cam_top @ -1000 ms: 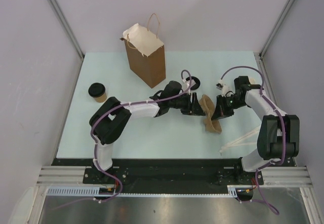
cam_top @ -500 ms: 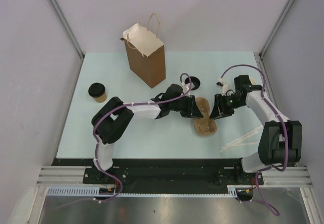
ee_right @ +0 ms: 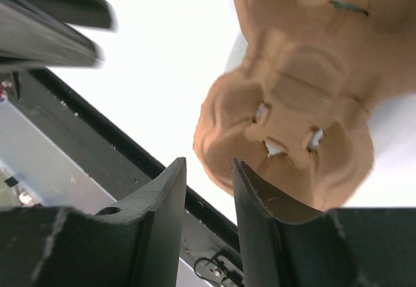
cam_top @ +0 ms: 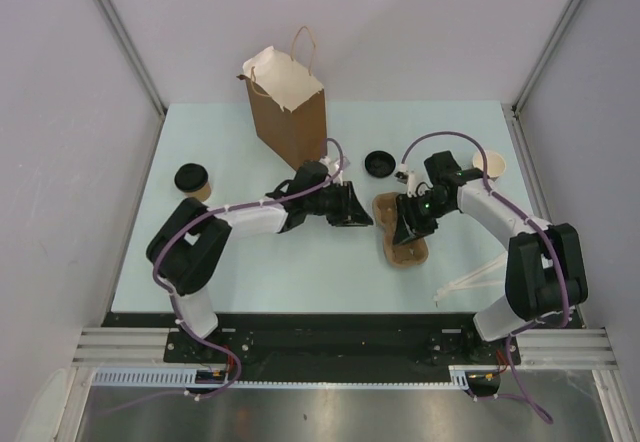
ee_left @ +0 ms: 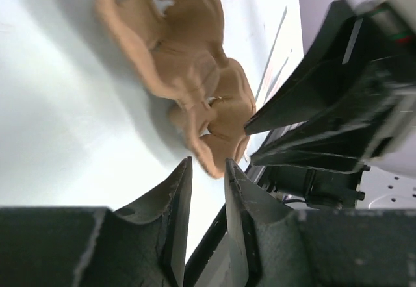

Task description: Pack the takeout coffee

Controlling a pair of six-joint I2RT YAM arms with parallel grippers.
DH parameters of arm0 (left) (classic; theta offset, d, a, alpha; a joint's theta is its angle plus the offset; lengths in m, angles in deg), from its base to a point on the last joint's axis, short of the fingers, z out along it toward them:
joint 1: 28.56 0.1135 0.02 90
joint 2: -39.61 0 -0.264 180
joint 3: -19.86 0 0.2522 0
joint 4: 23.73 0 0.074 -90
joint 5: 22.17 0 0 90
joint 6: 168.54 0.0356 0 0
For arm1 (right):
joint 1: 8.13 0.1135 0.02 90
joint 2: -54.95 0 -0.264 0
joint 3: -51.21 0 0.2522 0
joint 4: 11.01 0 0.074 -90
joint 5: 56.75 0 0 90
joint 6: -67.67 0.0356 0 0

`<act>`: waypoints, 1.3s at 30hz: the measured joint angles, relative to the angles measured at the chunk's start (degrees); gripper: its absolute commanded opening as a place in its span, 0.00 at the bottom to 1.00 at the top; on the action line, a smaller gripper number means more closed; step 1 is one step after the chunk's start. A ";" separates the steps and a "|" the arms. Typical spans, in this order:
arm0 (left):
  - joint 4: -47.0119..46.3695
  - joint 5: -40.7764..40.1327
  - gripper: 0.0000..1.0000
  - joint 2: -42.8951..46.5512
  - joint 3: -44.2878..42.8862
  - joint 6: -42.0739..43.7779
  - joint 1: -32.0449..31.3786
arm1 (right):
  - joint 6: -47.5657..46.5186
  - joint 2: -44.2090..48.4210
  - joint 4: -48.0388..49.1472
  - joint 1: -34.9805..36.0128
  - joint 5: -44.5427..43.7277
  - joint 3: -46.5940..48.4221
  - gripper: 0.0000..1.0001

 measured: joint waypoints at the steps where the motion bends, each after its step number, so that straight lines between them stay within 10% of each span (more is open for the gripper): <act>1: 0.46 -0.09 0.33 1.22 0.59 0.37 0.85 | 0.68 -0.37 0.63 0.83 -0.68 0.00 0.40; 24: 2.64 -0.96 0.38 3.98 4.04 2.80 3.13 | 13.92 -5.25 8.92 10.73 -16.39 0.92 0.36; 39: 1.51 -0.74 0.37 3.96 5.53 2.64 3.13 | 14.73 -6.45 9.25 8.92 -14.14 2.21 0.00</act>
